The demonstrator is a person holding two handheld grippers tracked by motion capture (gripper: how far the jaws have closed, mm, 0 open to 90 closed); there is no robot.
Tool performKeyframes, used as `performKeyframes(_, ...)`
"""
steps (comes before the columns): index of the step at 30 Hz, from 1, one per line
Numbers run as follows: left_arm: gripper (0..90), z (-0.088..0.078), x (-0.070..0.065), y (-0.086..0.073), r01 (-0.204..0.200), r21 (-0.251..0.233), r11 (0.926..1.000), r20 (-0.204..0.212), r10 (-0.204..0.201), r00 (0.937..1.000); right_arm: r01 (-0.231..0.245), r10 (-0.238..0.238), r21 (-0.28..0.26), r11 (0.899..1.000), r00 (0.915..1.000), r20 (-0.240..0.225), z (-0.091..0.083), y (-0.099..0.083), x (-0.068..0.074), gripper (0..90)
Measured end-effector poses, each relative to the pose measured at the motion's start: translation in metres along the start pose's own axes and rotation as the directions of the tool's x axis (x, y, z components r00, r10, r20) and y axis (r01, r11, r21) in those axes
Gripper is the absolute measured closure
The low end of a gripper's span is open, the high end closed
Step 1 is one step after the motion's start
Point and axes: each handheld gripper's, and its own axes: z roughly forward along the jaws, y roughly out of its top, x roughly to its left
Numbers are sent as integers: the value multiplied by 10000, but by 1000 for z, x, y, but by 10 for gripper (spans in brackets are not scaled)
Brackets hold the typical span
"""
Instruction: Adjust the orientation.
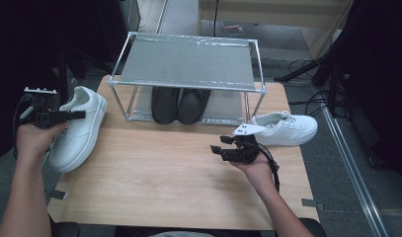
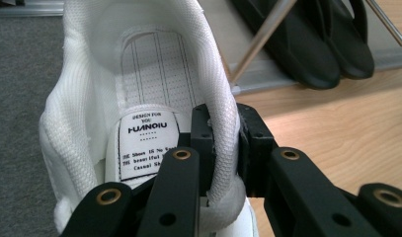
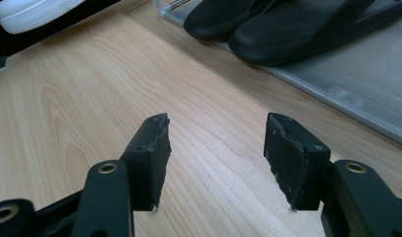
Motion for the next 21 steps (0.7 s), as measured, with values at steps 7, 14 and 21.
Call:
performKeyframes(7, 803, -11, -26, -9, -358, 117, 9993, -6, 358, 9994, 54, -55, -43, 10000, 9998, -211, 8, 6, 1, 443)
performKeyframes(14, 805, -11, -54, -19, -688, 305, 9972, 60, 687, 9976, 53, -59, -171, 9998, 9994, -327, 13, 11, 0, 443)
performKeyframes(21, 807, -8, -81, -31, -920, 329, 9952, 644, 898, 9939, 70, -77, -149, 9999, 9986, -517, 17, 15, 1, 444)
